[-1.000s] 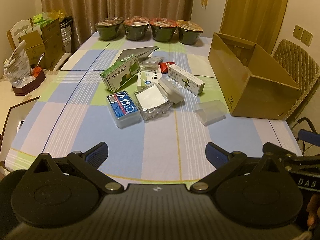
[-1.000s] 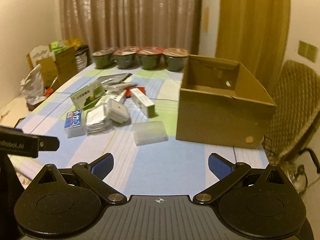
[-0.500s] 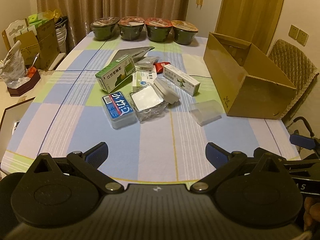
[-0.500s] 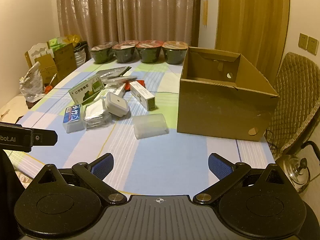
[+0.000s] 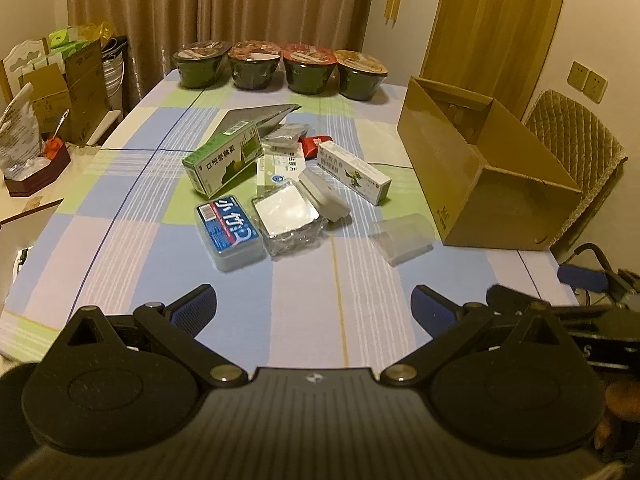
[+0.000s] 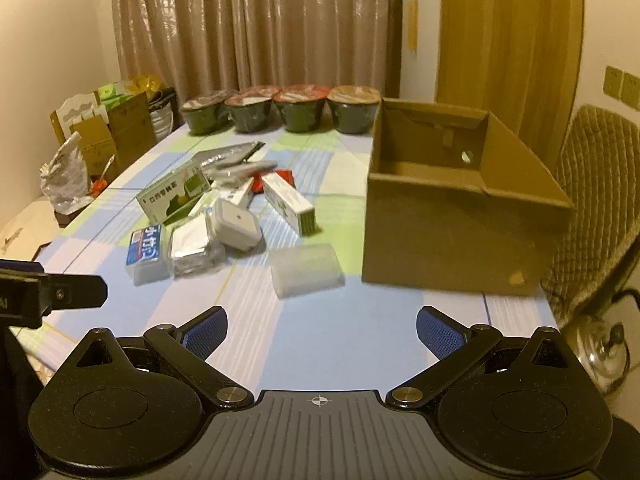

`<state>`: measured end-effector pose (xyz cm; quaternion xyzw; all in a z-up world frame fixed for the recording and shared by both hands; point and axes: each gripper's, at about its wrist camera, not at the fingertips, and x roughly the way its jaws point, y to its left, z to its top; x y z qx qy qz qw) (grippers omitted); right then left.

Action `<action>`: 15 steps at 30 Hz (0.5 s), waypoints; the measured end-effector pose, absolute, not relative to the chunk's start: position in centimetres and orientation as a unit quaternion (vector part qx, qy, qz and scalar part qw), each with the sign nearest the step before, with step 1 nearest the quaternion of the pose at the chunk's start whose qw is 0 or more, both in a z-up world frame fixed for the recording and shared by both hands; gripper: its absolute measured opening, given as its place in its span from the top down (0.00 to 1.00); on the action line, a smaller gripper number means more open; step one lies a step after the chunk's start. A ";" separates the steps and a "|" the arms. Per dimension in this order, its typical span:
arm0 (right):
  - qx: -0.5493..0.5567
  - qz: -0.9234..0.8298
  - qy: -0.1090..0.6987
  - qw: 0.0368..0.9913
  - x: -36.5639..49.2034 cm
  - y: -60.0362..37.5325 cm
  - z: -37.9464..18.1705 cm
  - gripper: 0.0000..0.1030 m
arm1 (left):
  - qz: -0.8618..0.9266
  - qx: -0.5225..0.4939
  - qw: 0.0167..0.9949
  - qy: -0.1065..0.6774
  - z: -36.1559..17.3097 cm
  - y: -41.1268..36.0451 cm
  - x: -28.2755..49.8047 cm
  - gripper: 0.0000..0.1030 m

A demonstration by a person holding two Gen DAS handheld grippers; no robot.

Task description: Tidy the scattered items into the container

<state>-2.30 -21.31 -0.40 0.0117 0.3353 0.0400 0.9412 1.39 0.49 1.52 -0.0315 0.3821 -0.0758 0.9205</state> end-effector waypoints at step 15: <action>-0.006 0.077 0.370 0.926 6.4 -20.2 -5.2 0.00 | -0.069 -0.024 0.917 0.393 -0.3 3.0 8.7 0.01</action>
